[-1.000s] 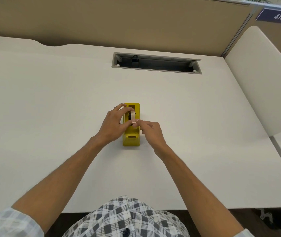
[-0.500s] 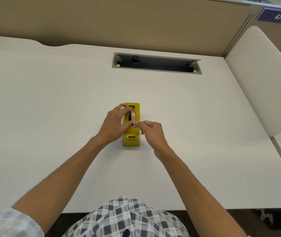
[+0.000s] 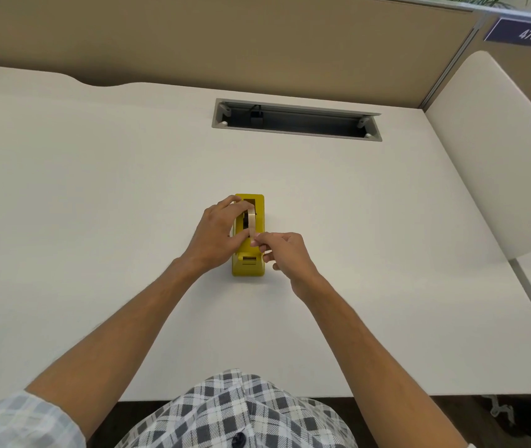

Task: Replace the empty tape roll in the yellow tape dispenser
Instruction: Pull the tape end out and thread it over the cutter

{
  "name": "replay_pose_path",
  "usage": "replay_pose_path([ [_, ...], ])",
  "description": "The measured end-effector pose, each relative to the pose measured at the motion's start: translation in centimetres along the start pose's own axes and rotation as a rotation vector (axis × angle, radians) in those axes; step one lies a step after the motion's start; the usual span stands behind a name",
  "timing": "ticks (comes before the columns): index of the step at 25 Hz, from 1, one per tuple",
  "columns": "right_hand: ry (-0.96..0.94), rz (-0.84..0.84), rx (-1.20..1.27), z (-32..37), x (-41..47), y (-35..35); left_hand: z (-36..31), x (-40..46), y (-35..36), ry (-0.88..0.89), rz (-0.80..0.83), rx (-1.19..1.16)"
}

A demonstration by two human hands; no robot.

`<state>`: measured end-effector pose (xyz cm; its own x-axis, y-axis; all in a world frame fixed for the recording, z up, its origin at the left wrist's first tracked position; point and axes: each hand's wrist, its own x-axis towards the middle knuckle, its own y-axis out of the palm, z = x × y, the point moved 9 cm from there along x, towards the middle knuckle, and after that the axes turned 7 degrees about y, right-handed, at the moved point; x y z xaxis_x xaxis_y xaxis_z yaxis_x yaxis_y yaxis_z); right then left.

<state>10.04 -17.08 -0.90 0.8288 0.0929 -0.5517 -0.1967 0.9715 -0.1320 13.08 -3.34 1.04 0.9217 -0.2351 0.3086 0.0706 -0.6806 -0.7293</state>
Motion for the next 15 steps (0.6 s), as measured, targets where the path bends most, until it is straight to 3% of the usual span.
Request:
replay_pose_path([
  [15, -0.133, -0.034, 0.016, 1.8, -0.1, -0.7, -0.3, -0.1, -0.3, 0.045, -0.032, -0.014],
])
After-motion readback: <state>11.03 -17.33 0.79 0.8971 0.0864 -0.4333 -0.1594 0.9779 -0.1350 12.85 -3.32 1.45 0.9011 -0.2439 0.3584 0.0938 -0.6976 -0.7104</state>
